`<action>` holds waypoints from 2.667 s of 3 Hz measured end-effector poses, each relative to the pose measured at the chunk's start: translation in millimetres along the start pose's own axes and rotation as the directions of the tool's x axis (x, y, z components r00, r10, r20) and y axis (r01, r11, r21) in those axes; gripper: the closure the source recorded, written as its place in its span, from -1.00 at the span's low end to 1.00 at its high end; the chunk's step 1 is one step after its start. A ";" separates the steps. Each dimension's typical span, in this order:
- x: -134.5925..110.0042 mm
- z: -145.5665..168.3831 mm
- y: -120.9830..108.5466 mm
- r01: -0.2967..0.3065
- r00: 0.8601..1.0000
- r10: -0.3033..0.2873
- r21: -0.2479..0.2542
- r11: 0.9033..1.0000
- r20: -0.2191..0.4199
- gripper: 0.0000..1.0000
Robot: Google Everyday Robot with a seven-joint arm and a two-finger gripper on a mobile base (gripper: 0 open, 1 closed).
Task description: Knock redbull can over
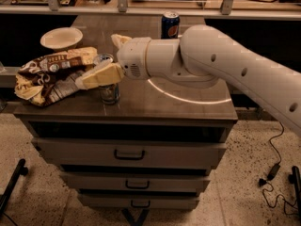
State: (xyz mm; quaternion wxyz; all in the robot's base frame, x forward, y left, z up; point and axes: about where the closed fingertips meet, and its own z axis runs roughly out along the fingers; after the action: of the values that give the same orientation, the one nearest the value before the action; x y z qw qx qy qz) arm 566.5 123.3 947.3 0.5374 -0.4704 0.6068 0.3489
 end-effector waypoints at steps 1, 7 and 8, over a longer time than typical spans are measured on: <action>10.4 -2.2 -0.8 -0.013 1.000 0.013 -0.007 1.000 0.001 -1.00; -9.3 -13.7 -71.6 0.007 0.997 -0.012 -0.064 0.998 -0.080 1.00; -16.7 -18.5 -104.3 0.083 0.974 -0.101 -0.093 0.992 -0.202 1.00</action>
Offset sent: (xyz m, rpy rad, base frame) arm 0.0014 -0.0260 -0.0279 0.0035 0.0353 -0.0376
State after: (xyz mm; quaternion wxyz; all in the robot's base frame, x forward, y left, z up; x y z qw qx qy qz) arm 658.8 76.6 975.6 0.4669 -0.5539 0.6216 0.2979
